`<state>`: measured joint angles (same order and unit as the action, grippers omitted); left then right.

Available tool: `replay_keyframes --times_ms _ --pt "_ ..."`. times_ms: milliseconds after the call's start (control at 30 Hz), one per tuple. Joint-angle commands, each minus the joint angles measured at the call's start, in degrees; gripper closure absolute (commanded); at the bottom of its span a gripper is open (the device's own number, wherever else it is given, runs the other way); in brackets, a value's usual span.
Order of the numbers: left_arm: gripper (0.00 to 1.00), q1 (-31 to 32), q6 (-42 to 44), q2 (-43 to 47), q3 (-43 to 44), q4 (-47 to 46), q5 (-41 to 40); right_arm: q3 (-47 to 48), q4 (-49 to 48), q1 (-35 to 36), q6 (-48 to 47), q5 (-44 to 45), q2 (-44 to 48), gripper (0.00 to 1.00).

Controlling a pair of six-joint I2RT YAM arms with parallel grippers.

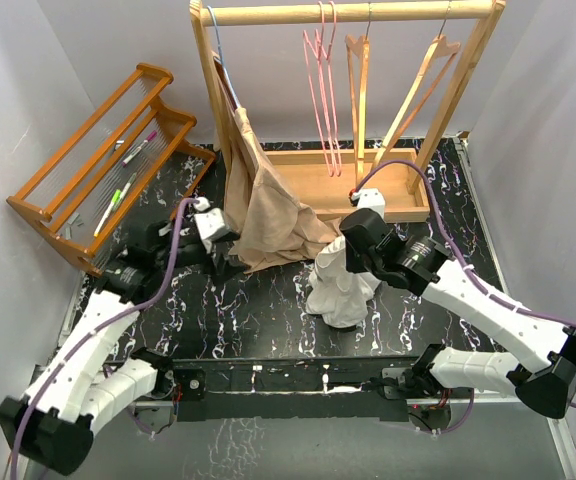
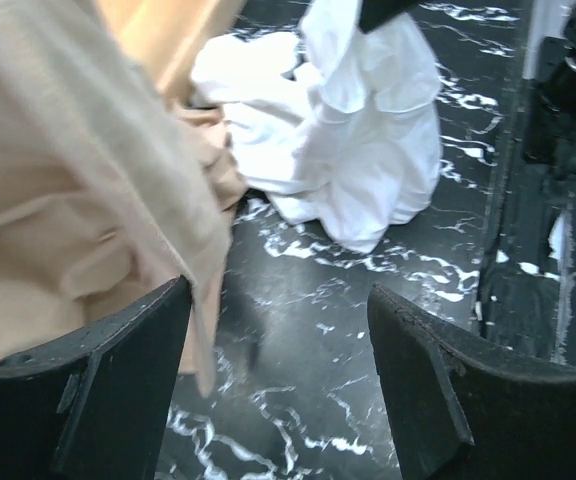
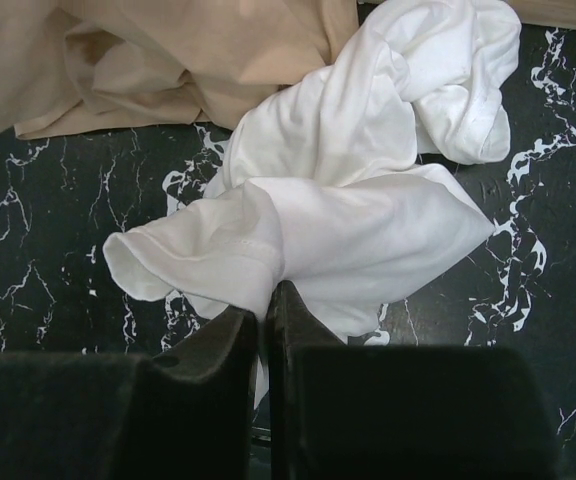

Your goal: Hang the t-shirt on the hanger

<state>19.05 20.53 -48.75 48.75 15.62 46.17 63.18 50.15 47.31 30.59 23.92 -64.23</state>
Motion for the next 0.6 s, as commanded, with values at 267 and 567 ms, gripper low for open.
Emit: replay_keyframes --times_ms 267,567 --pt "0.28 18.93 -2.62 -17.15 6.83 -16.15 -3.12 7.05 1.44 0.77 -1.11 -0.84 3.34 0.92" --pt "0.26 26.04 2.15 -26.97 13.6 -15.75 -4.78 6.88 1.64 0.77 -1.67 -2.46 6.78 0.92"
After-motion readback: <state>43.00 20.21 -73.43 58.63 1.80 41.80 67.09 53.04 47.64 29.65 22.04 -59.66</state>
